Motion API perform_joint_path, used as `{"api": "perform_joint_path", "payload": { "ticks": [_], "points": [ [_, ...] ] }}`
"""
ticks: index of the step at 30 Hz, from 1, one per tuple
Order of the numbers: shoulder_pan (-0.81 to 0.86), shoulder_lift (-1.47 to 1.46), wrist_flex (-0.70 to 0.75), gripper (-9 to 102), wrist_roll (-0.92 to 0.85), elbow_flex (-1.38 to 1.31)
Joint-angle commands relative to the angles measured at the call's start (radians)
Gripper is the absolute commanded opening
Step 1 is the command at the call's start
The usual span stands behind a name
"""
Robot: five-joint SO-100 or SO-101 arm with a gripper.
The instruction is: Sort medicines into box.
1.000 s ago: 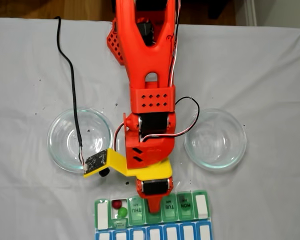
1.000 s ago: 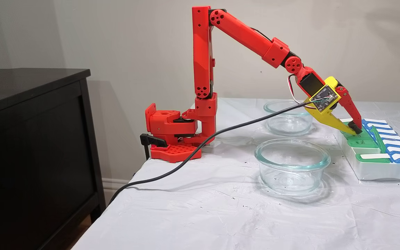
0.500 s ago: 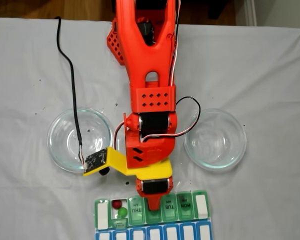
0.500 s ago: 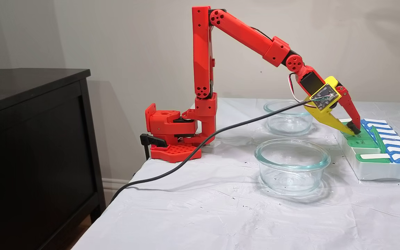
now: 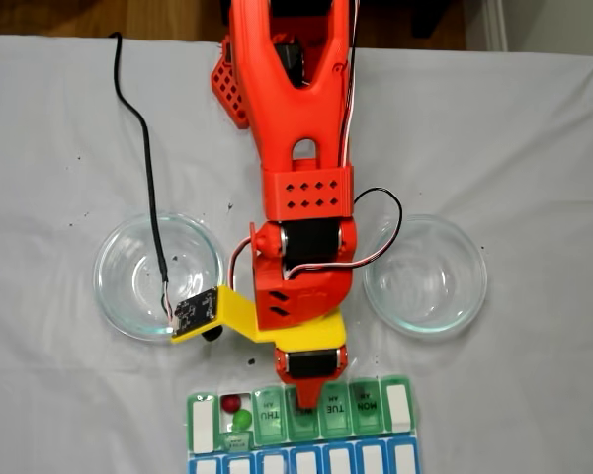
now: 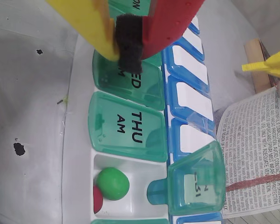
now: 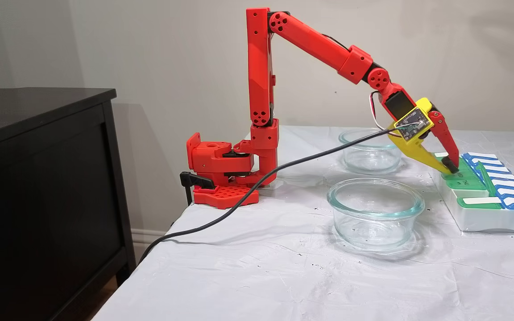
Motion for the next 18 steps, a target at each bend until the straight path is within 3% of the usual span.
{"api": "perform_joint_path", "payload": {
  "ticks": [1, 5, 10, 15, 18],
  "points": [
    [-0.009, 0.049, 0.002, 0, -0.014, -0.008],
    [-0.005, 0.152, -0.137, 0, -0.077, 0.043],
    [0.018, 0.281, -0.324, 0, -0.33, 0.104],
    [0.097, 0.37, -0.313, 0, -0.503, 0.121],
    [0.15, 0.365, -0.35, 0, -0.505, 0.127]
  ]
}}
